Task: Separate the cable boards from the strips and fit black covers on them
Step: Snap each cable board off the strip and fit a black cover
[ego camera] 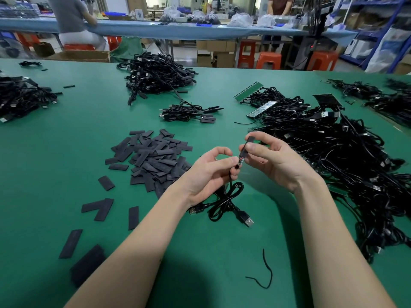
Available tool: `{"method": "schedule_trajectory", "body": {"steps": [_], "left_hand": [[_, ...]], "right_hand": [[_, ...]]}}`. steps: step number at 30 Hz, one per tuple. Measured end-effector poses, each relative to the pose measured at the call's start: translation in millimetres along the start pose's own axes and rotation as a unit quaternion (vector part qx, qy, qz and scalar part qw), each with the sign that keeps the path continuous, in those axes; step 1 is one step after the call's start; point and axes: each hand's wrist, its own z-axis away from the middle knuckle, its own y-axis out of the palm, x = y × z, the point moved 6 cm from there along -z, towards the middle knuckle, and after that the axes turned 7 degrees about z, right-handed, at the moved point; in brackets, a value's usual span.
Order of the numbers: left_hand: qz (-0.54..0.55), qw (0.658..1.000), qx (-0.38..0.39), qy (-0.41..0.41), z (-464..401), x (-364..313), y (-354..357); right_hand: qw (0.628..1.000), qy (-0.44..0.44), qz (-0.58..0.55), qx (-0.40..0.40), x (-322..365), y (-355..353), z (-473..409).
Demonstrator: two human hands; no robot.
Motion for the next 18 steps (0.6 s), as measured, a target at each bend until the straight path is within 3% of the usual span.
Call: {"method": "schedule_trajectory", "body": {"steps": [7,13,18], "left_hand": [[-0.031,0.999,-0.016,0.026,0,-1,-2],[-0.165,0.975,-0.097,0.11,-3,-4,-6],[-0.207,0.959,-0.122,0.153,-2,-5,-8]], "right_hand": [[1.0,0.002,0.026,0.014,-2,3,-1],[0.996,-0.016,0.001,-0.083,-5,-9,-6],[0.998,0.005,-0.007,-0.057,-5,-12,-3]]}}
